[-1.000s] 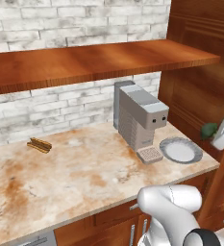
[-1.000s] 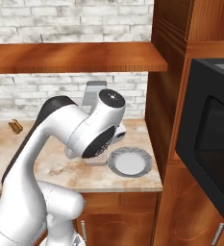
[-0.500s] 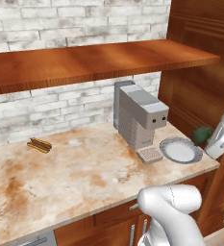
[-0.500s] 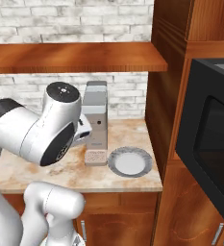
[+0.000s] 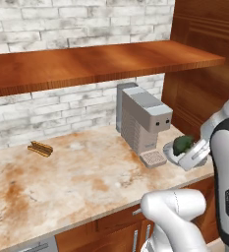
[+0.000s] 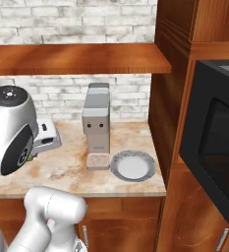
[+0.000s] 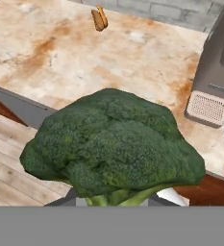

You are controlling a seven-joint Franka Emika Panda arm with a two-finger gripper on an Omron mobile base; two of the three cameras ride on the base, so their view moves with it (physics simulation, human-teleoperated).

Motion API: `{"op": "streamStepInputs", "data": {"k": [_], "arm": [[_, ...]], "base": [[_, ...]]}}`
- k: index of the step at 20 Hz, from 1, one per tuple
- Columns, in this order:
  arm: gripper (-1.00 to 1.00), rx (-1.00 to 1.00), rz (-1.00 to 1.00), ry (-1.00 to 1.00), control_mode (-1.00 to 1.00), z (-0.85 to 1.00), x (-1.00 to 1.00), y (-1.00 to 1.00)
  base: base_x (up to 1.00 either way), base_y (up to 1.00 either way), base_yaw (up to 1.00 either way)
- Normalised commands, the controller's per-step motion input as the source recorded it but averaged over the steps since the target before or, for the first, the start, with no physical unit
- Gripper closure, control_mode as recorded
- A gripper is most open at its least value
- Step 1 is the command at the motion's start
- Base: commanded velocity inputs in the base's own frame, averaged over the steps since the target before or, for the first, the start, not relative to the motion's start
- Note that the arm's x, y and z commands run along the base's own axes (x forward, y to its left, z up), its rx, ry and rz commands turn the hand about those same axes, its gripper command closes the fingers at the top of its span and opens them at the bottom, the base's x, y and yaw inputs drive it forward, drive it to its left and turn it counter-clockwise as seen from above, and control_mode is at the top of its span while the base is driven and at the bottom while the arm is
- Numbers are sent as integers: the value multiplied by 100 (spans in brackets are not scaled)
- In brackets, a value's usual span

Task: Pick the broccoli from the counter and place it in the microwave. Then turn on the microwave.

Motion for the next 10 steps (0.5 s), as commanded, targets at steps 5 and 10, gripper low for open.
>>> {"op": "streamStepInputs", "data": {"k": [5,10], "arm": [[100,0,-6,-2,100,0,-13,7],[100,0,0,0,100,0,0,0]], "base": [[-9,0,-1],[-95,-27,-4]]}}
